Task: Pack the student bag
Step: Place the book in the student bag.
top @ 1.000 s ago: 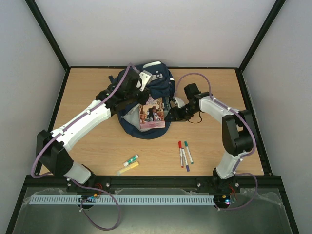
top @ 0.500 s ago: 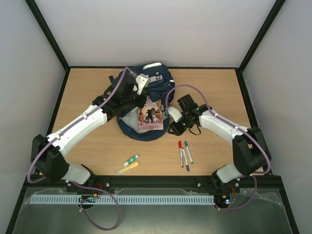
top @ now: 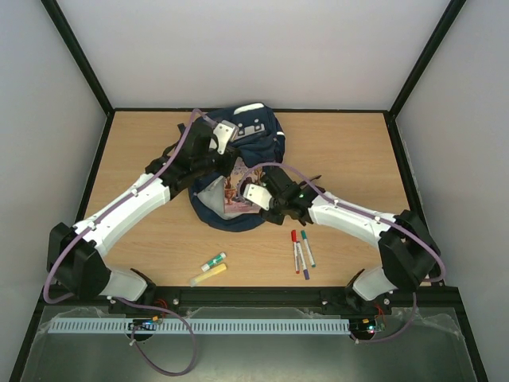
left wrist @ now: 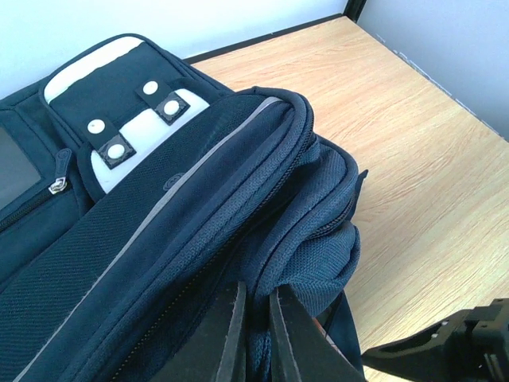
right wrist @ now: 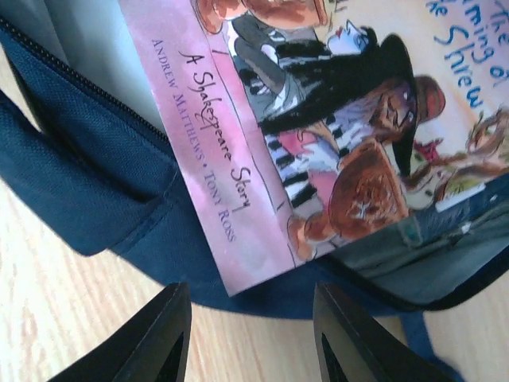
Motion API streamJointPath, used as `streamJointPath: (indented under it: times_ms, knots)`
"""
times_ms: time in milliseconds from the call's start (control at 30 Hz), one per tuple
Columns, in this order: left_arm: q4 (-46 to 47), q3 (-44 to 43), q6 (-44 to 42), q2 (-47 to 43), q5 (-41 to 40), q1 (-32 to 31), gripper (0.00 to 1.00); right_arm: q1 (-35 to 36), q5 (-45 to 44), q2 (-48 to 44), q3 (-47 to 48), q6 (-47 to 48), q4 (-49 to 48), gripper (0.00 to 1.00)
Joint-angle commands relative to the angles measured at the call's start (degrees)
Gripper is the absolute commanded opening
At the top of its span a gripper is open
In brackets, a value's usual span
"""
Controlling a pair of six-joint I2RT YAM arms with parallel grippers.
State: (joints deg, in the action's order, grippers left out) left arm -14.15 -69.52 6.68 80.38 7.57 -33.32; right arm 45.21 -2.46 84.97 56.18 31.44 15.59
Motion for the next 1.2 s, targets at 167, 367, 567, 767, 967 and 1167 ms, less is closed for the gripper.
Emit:
streamJointPath:
  times_ms: [167,367,567,767,967,1167]
  knots:
    - [7.7,-0.4,1.4,-4.4,3.0,0.4,0.09,3.6,-7.1,3.2,-0.6,4.7,-8.1,0.43]
    - [7.7,-0.5,1.2,-4.5,3.1,0.5,0.09,4.5,-8.2,6.1,-0.6,7.8,-9.4,0.48]
    - [7.8,-0.2,1.1,-5.2,3.4,0.9,0.09,4.8,-9.6,9.0,-0.3,8.7,-11.8,0.49]
    - [8.0,-0.1,1.3,-5.3,3.9,1.0,0.09,4.8,-15.8,12.6,0.9,5.7,-18.3,0.5]
    - [8.1,0.2,1.4,-5.3,4.2,1.0,0.09,4.7,-21.4,15.9,2.8,5.0,-25.2,0.44]
    - [8.1,0.2,1.3,-5.5,4.2,1.0,0.09,4.1,-23.5,18.9,5.6,3.6,-27.8,0.36]
